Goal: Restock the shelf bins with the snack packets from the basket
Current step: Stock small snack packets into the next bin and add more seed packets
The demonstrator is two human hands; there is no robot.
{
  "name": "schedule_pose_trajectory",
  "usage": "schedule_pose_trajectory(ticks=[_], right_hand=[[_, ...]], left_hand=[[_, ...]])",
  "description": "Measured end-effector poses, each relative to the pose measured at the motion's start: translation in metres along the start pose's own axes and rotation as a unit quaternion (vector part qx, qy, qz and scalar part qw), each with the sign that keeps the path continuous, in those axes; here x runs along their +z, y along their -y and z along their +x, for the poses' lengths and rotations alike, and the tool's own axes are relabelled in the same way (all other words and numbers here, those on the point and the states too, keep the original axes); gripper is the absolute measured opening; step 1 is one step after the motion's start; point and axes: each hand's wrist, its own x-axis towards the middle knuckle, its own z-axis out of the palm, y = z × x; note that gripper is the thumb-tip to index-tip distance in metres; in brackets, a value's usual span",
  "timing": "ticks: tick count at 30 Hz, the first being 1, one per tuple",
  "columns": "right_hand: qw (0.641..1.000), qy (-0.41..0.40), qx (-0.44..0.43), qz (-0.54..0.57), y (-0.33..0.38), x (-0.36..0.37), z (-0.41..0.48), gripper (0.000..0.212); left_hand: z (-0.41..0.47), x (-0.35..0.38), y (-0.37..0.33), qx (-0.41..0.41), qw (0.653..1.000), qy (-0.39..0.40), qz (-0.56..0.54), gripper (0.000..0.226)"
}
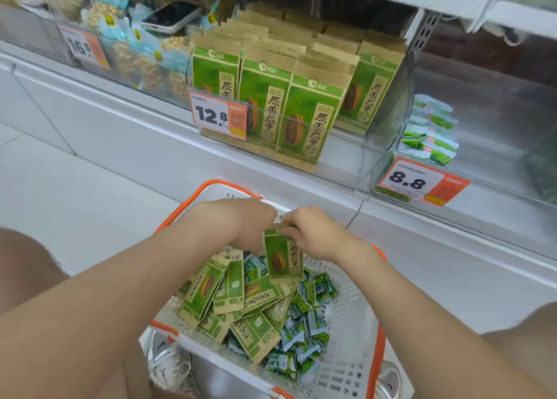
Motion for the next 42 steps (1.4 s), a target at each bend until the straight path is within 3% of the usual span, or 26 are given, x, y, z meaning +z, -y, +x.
schedule_pose_trajectory(ticks=[3,5,9,13,18,24,27,31,33,36,40,42], right_hand=[[0.998,-0.047,-0.029,0.007,0.013,-0.044,-0.012,0.028],[0.994,-0.102,-0.039,-0.002,0.021,-0.066,-0.023,0.035],[0.971,-0.232,-0.038,0.040,0.030,-0.101,-0.051,0.020],[0.944,-0.258,0.037,0.200,0.029,-0.119,-0.068,0.026],[0.903,-0.321,0.077,0.275,0.035,-0.123,-0.072,0.024],[0.897,-0.251,-0.020,0.363,0.037,-0.151,-0.084,0.027],[0.882,-0.370,-0.037,0.291,0.033,-0.180,-0.087,0.024],[0.791,-0.579,-0.033,0.195,0.027,-0.206,-0.092,0.019],[0.779,-0.601,-0.042,0.174,0.023,-0.208,-0.090,0.015],[0.797,-0.578,-0.037,0.169,0.016,-0.201,-0.075,0.016],[0.782,-0.591,-0.038,0.194,0.013,-0.198,-0.061,0.017],[0.806,-0.569,-0.025,0.162,0.007,-0.199,-0.054,0.018]], left_hand=[[-0.008,-0.010,-0.003,0.013,0.993,-0.072,-0.095,0.040],[-0.013,-0.017,-0.005,0.025,0.968,-0.133,-0.210,0.025],[-0.024,-0.033,-0.009,0.062,0.824,-0.203,-0.525,0.014],[-0.032,-0.044,-0.014,0.092,0.745,-0.269,-0.604,0.015],[-0.033,-0.049,-0.028,0.104,0.701,-0.345,-0.615,0.015],[-0.032,-0.070,-0.039,0.153,0.687,-0.438,-0.559,0.015],[-0.028,-0.080,-0.047,0.107,0.686,-0.539,-0.477,0.029],[-0.020,-0.086,-0.051,0.042,0.717,-0.645,-0.262,0.014],[-0.015,-0.088,-0.051,0.001,0.747,-0.642,-0.173,0.019],[-0.007,-0.087,-0.053,-0.029,0.771,-0.626,-0.111,0.024],[-0.002,-0.088,-0.055,-0.041,0.783,-0.613,-0.096,0.021],[-0.002,-0.091,-0.055,-0.043,0.789,-0.604,-0.106,0.020]])
